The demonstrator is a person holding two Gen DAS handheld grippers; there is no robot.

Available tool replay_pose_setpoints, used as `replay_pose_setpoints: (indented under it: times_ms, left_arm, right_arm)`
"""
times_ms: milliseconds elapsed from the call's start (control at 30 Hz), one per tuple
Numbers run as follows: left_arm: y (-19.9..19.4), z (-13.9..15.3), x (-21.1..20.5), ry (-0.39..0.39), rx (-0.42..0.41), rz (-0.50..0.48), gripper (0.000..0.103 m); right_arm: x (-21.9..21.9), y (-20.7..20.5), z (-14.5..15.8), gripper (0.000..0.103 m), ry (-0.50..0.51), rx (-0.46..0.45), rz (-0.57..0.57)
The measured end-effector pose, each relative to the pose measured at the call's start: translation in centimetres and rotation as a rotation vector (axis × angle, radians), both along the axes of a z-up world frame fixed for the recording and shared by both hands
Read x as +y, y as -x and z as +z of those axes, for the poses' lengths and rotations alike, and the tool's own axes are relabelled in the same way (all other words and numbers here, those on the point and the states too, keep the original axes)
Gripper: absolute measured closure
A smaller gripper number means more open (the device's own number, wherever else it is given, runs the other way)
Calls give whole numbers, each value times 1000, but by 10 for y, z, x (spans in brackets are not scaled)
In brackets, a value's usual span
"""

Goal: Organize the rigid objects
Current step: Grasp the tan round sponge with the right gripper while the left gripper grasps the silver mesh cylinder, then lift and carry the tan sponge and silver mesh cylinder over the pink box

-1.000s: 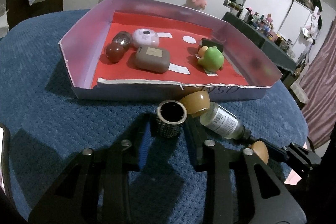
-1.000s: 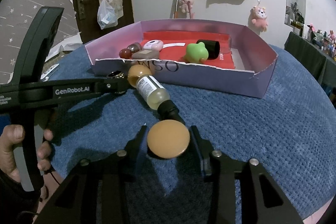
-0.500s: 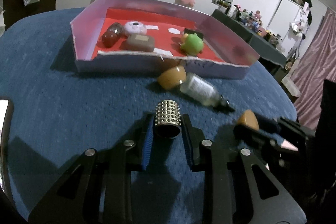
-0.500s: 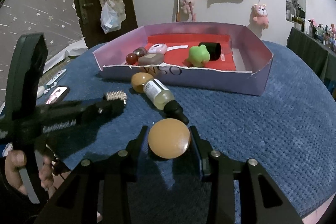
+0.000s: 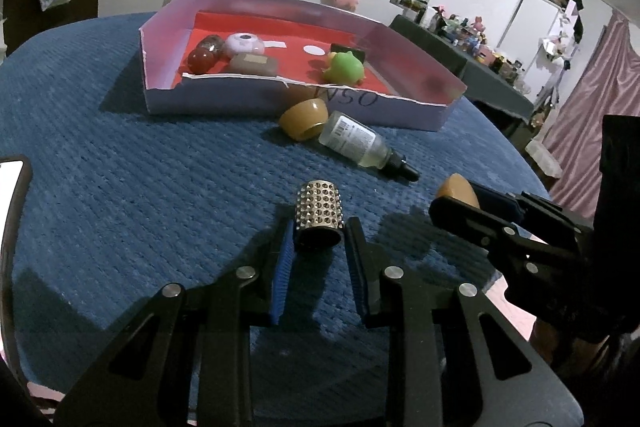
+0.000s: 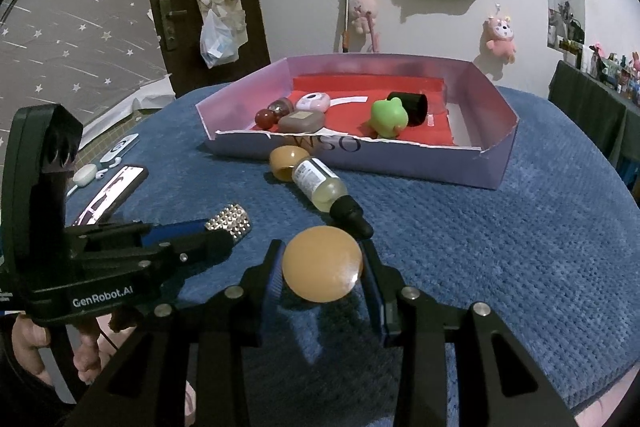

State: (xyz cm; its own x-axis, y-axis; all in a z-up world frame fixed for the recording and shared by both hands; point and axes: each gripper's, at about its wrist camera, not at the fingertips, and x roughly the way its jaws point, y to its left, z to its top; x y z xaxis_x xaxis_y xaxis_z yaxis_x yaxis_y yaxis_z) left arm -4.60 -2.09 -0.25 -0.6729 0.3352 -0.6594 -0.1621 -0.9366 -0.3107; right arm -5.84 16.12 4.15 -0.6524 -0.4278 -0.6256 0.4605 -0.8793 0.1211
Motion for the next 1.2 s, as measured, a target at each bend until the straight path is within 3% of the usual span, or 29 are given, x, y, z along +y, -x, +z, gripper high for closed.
replay_pose_setpoints:
  times_ms: [733, 1200]
  left_arm:
    - [-2, 13, -2, -25, 33, -24, 79]
    - [6, 26, -5, -30, 51, -30, 79]
  right_arm:
    - [-4, 5, 3, 63, 14, -10, 19]
    - [-4, 13, 21, 63, 41, 0, 50]
